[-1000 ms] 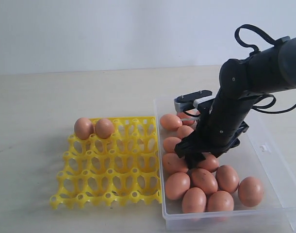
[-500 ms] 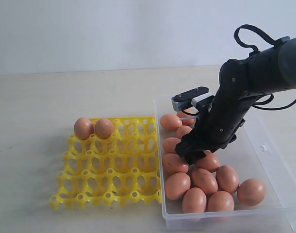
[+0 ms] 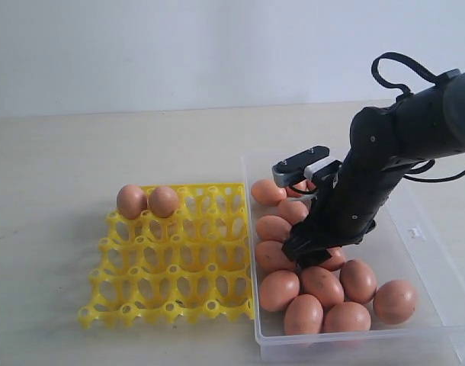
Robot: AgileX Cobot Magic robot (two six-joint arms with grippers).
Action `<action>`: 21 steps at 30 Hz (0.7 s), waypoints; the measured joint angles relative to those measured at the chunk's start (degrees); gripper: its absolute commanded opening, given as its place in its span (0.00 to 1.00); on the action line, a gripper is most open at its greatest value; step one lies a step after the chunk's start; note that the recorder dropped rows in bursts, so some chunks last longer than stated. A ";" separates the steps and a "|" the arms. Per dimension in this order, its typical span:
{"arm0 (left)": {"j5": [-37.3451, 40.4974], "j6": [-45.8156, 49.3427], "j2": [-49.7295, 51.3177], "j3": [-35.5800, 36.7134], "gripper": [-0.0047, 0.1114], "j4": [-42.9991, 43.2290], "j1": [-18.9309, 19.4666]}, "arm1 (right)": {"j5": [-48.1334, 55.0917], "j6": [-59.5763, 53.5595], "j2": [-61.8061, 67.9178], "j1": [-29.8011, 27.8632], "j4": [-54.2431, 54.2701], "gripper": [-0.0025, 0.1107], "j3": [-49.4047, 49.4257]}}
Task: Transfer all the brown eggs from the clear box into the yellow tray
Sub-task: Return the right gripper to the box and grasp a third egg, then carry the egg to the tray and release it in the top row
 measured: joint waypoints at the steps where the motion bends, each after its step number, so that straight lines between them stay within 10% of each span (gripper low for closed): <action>1: 0.00 0.00 0.00 0.00 0.04 0.00 0.00 | -0.49 -0.12 -0.02 0.00 0.00 0.48 0.11; 6: 0.00 0.00 0.00 0.00 0.04 0.00 0.00 | -1.92 -0.12 -0.02 0.40 -0.05 0.03 0.11; 14: 0.00 0.00 0.00 0.00 0.04 0.00 0.00 | -7.62 0.89 -4.26 1.02 0.30 0.02 1.38; 21: 0.00 0.00 0.00 0.00 0.04 0.00 0.00 | -32.98 6.77 -17.72 1.12 4.10 0.02 12.62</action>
